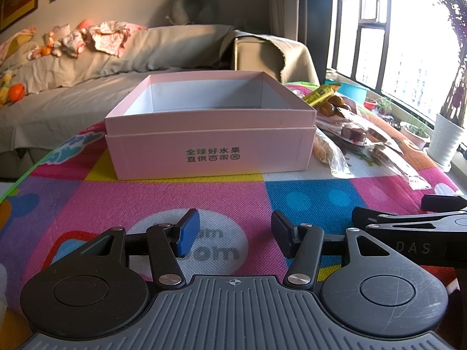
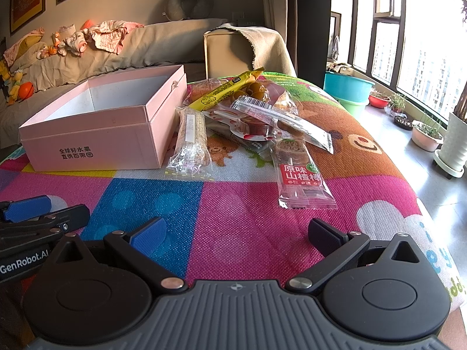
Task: Organize objects
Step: 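Move both tools toward the pink box and the snack pile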
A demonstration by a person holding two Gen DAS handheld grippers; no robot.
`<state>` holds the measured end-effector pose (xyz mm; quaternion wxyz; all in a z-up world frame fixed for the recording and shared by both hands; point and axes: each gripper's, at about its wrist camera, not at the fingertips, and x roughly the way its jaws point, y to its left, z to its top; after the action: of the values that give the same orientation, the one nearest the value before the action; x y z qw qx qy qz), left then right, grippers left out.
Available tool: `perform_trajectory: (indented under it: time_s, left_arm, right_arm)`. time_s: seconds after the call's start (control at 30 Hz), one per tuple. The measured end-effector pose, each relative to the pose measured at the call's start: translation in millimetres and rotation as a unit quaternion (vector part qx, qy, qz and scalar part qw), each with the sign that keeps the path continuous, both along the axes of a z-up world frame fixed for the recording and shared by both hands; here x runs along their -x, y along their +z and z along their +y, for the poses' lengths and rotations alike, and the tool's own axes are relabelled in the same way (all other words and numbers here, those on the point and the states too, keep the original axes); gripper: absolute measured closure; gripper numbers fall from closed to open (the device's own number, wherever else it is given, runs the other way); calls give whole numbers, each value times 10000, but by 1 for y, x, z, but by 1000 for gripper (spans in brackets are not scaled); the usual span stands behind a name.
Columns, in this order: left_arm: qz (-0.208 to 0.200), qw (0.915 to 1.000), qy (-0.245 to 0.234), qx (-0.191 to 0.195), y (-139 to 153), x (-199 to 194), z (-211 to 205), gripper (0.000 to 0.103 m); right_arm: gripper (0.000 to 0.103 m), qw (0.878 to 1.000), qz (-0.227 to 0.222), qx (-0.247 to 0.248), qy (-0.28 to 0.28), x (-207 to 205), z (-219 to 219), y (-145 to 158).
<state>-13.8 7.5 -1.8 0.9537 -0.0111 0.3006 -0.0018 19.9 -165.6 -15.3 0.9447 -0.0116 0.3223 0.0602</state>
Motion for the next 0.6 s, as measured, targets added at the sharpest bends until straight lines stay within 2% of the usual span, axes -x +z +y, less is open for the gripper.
perform_trajectory:
  time_s: [0.1,0.27,0.4,0.6]
  left_arm:
    - [0,10000,1,-62,0,0,-2,43]
    - [21,10000,-47,-53,2,0,0,43]
    - [152,9998,-102,-3,6,-3,4,43]
    - [302,9993,-141,176,12,-8,14,48]
  right_arm:
    - [0,10000,23,-26,33,-1,0,0]
    - [0,9995,318,-41,78,-2,-3,5]
    - [0,9980,595,16,234,-8,-4,9]
    - [0,9931,1152,123,170,-23,0,15]
